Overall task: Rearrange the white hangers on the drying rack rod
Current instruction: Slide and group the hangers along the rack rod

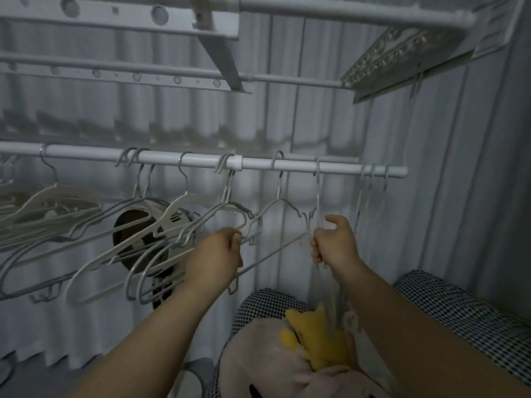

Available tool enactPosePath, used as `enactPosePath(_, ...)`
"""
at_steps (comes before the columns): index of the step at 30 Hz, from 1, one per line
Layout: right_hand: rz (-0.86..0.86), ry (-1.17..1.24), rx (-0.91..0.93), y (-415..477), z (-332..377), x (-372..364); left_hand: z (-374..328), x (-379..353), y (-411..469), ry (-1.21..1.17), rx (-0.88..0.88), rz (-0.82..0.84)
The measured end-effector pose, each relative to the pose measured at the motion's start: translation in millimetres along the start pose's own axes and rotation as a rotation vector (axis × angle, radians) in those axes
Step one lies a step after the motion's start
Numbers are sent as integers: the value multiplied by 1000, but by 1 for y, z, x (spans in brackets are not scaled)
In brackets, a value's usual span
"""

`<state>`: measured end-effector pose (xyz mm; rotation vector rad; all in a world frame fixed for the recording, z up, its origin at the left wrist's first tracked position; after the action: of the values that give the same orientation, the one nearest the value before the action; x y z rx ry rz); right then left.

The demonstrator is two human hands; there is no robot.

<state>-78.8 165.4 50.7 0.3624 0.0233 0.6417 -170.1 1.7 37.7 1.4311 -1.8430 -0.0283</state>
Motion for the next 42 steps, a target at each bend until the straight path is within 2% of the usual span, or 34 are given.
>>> enactPosePath(10,232,-335,154,5,-7,54,-47,-25,0,85,66,-75)
enactPosePath(17,281,-528,295,-1,-6,63,-57,-23,-12,227,151,-111)
enactPosePath(25,293,-549,418,-3,-10,77,-71,-30,2,452,221,-26)
enactPosePath(29,260,-533,516,-8,-10,78,-47,-24,-25,367,241,10)
enactPosePath(36,331,-632,653,-30,10,37,-8,35,-109,521,29,1)
enactPosePath(40,471,-644,548,-50,22,-1,16,85,-160,493,60,18)
enactPosePath(42,616,-494,438,-61,25,-17,29,111,-183,420,96,66)
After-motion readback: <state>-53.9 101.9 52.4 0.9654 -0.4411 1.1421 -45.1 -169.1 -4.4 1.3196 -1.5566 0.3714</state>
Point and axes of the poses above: each hand's wrist, its own y-axis towards the middle knuckle, its own x-axis out of the back of the hand, z = x × y, the point moved 2 cm from there along y, towards the middle knuckle, and after that the axes turned 5 degrees about x, right-handed, at the moved point
